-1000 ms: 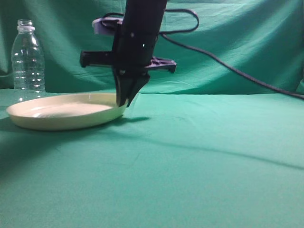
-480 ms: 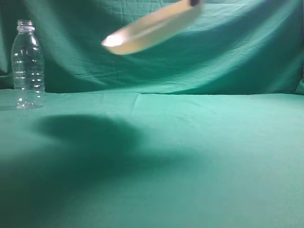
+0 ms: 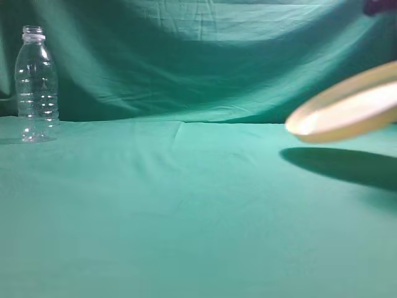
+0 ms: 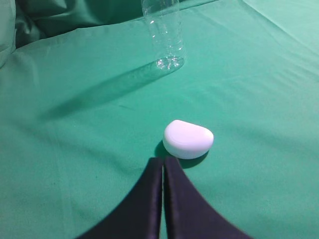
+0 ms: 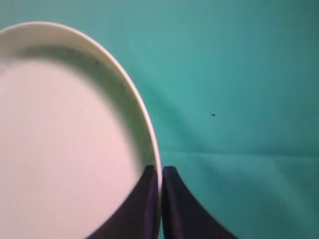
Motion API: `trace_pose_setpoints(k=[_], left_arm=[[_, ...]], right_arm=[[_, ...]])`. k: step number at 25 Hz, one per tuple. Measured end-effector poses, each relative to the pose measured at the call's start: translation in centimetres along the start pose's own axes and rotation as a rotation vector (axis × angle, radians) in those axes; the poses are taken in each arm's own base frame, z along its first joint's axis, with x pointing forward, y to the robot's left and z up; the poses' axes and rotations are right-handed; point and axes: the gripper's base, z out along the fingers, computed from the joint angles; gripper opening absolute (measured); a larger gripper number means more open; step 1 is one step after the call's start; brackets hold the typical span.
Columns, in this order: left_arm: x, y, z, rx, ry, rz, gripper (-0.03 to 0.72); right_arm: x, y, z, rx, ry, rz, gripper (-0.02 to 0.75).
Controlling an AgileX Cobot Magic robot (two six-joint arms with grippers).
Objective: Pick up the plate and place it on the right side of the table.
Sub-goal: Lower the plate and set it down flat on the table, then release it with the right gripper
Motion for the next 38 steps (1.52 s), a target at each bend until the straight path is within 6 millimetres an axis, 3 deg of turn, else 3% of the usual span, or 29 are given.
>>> trace_pose_setpoints(k=[6,14,17,20,25,29,34,38], left_arm=[[0.0,0.0,0.0,0.0,0.0,0.0,0.0],[0.0,0.0,0.0,0.0,0.0,0.0,0.0],[0.0,0.0,0.0,0.0,0.0,0.0,0.0],[0.0,0.0,0.0,0.0,0.0,0.0,0.0],[0.0,0.0,0.0,0.0,0.0,0.0,0.0],[0.0,0.0,0.0,0.0,0.0,0.0,0.0],[0.0,0.0,0.0,0.0,0.0,0.0,0.0],[0.0,0.0,0.0,0.0,0.0,0.0,0.0]], right_arm=[[3.5,-3.0,4.3,0.017,0.015,0.087,0.0],[4.5,-2.7,8.8,0.009,0.077,0.096,0.0],[4.5,-2.7,8.8,0.009,0.078,0.103,0.048],[4.4,-2.8,8.4,0.01,0.072,0.111,0.206],[3.8,-3.3,5.6,0.03,0.076,0.13,0.507],[2.4,-3.9,0.8,0.035,0.019,0.169,0.523],[3.0,-4.6,-6.3,0.019,-0.113,0.21,0.092],[4.5,-4.9,-11.5,-0.012,-0.218,0.226,0.0]])
